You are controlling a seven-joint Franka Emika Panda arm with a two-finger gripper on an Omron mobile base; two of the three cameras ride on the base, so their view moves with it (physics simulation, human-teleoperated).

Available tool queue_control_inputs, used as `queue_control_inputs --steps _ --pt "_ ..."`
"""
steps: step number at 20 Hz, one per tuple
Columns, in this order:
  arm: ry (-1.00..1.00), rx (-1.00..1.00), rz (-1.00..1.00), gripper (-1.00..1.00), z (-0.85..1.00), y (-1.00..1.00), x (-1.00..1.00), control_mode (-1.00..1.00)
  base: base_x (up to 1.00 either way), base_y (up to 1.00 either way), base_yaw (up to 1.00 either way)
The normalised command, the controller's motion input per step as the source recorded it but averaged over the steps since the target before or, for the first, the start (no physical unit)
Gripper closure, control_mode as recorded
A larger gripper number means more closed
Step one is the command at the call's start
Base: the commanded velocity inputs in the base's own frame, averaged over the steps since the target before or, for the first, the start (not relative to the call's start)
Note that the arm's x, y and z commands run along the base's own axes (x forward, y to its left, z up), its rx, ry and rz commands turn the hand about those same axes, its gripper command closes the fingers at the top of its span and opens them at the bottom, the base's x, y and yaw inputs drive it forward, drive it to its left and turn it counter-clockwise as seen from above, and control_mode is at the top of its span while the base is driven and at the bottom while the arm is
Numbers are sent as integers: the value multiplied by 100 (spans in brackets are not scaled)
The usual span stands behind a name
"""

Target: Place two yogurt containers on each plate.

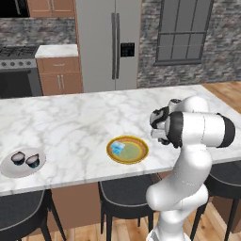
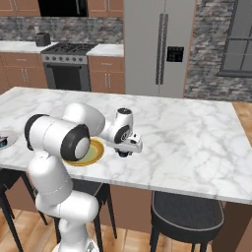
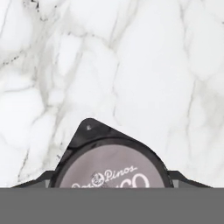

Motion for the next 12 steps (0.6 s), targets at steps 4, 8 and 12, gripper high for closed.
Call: queue_control_inputs --steps 4,8,12 --pt "16 12 0 100 19 55 -25 -100 0 0 0" --pt "9 7 0 100 6 81 -10 -100 0 0 0" --pt "0 6 0 100 3 77 -5 -100 0 0 0"
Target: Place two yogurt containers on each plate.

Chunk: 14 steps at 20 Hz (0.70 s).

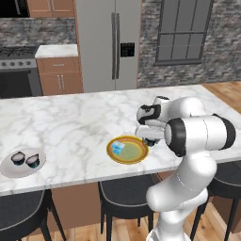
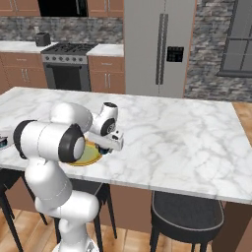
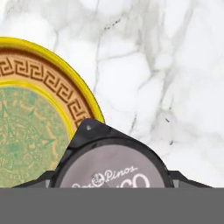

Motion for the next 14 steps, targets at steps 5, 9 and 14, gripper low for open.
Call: queue_control_inputs --steps 5,9,14 --pt "0 6 0 100 -2 46 0 -100 0 0 0" --pt "-1 2 0 100 -13 43 -2 -100 0 0 0" --pt "0 0 0 100 -16 28 -3 -100 0 0 0"
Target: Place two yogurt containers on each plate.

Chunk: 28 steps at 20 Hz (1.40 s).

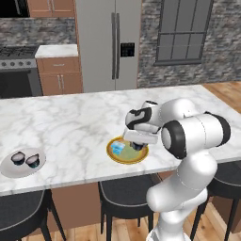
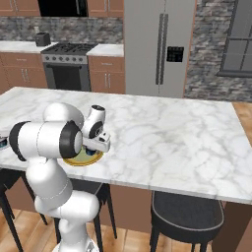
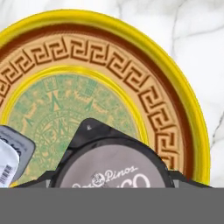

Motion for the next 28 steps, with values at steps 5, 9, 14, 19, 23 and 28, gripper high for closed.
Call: queue_control_inputs --steps 5,9,14,19,23,28 --pt "0 0 0 100 -14 8 -1 -100 0 0 0" --pt "1 0 -1 -100 -13 0 0 -100 0 0 0" --pt "1 0 0 -100 11 -1 -3 -100 0 0 0" --pt "-1 0 0 -100 38 1 -1 -100 0 0 0" --pt "-4 0 0 -100 34 0 -5 -100 0 0 0" --pt "-4 0 0 -100 47 0 -31 -100 0 0 0"
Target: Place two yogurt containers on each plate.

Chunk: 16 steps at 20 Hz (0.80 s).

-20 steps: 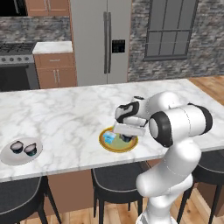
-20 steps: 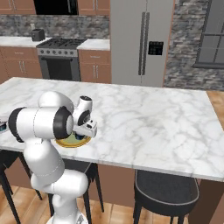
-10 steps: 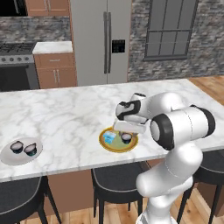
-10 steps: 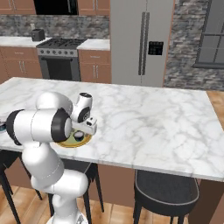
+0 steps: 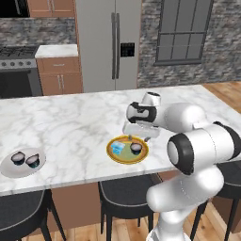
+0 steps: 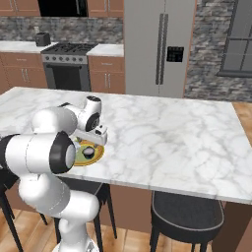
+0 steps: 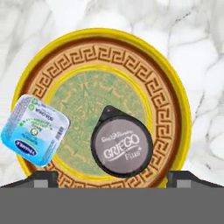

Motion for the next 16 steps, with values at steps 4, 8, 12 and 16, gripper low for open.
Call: queue_control_inputs --steps 4,8,12,16 --pt "-7 0 11 -100 41 0 -78 -100 0 0 0" --pt "-27 -10 27 -100 31 0 -100 -100 0 0 0" --pt "-17 -13 36 -100 25 0 -92 -100 0 0 0" --pt "-8 -13 23 -100 23 -1 -95 -100 0 0 0"
